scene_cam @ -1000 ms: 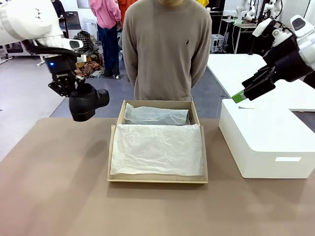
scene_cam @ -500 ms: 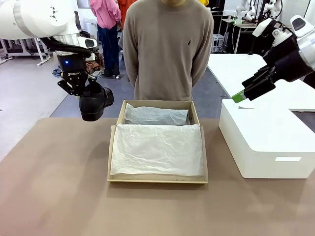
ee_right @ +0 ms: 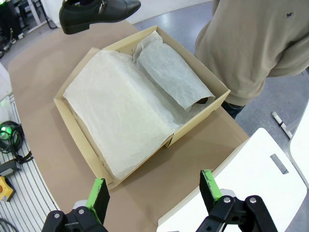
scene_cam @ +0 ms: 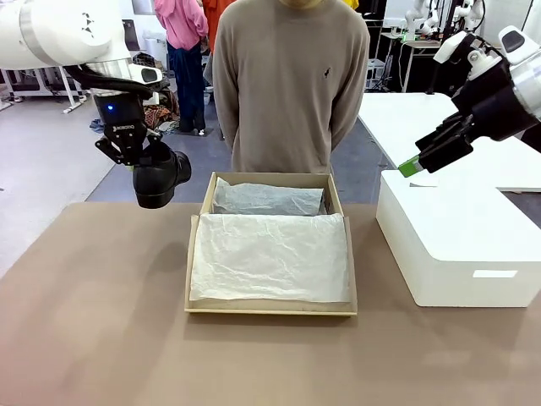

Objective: Pack the shoes into the box.
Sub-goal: Place the other shoe of the Shoes into the Shoes Box.

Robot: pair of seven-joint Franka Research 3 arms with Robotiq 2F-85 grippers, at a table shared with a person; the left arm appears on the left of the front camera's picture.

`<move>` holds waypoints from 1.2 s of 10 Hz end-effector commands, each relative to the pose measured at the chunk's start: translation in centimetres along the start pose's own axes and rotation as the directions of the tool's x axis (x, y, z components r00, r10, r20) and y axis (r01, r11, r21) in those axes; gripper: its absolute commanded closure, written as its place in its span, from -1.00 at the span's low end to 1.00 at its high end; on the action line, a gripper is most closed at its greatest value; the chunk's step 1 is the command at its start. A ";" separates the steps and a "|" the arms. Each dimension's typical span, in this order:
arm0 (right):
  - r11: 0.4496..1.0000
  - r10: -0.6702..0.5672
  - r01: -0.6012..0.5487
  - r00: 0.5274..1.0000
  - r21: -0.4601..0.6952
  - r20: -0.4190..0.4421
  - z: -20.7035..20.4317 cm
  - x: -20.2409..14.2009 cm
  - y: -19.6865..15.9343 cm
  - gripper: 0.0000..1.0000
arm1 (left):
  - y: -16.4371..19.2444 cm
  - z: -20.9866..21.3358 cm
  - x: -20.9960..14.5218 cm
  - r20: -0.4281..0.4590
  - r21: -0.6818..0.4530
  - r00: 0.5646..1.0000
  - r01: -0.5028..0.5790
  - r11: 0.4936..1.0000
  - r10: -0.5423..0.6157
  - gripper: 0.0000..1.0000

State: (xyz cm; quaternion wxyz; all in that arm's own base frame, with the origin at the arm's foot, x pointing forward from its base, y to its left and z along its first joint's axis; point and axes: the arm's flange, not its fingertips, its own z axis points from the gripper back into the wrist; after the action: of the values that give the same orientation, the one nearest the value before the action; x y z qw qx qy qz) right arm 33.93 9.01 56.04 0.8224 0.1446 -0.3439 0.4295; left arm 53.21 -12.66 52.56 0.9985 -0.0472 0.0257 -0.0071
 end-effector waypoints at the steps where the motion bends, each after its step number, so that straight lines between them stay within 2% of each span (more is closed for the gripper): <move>1: 1.000 0.001 -0.001 1.000 -0.001 0.007 0.0 0.0 0.0 -1.00 | -1.5 0.5 -0.2 0.011 -0.033 0.993 -0.116 0.993 0.117 1.00; 2: 1.000 0.001 -0.001 1.000 -0.001 0.007 0.0 0.0 0.0 -1.00 | -3.8 0.9 -0.5 0.006 -0.045 0.965 -0.262 0.964 0.263 1.00; 5: 1.000 0.001 -0.001 1.000 -0.001 0.007 0.0 0.0 0.0 -1.00 | -9.8 2.6 -1.0 0.046 -0.042 0.887 -0.459 0.888 0.460 1.00; 7: 1.000 0.001 -0.001 1.000 -0.001 0.007 0.0 0.0 0.0 -1.00 | -13.5 2.9 -0.6 0.104 -0.003 0.850 -0.519 0.855 0.516 1.00; 9: 1.000 0.001 -0.001 1.000 -0.001 0.007 0.0 0.0 0.0 -1.00 | -16.3 3.0 -0.2 0.117 -0.054 0.818 -0.561 0.826 0.564 1.00; 10: 1.000 0.001 -0.001 1.000 -0.001 0.007 0.0 0.0 0.0 -1.00 | -17.1 3.0 0.1 0.099 -0.066 0.820 -0.560 0.826 0.564 1.00; 11: 1.000 0.001 -0.001 1.000 -0.001 0.007 0.0 0.0 0.0 -1.00 | -17.5 2.7 0.2 0.069 -0.063 0.849 -0.521 0.851 0.524 1.00; 12: 1.000 0.001 -0.001 1.000 -0.001 0.007 0.0 0.0 0.0 -1.00 | -16.6 2.2 -0.7 0.090 -0.053 0.833 -0.544 0.838 0.546 1.00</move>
State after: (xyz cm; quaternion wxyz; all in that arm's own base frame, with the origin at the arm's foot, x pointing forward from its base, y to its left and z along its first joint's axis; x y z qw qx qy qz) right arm 33.92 9.00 56.05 0.8224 0.1445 -0.3440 0.4295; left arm 52.91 -29.91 55.86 0.9596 -0.0535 -0.0076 0.2761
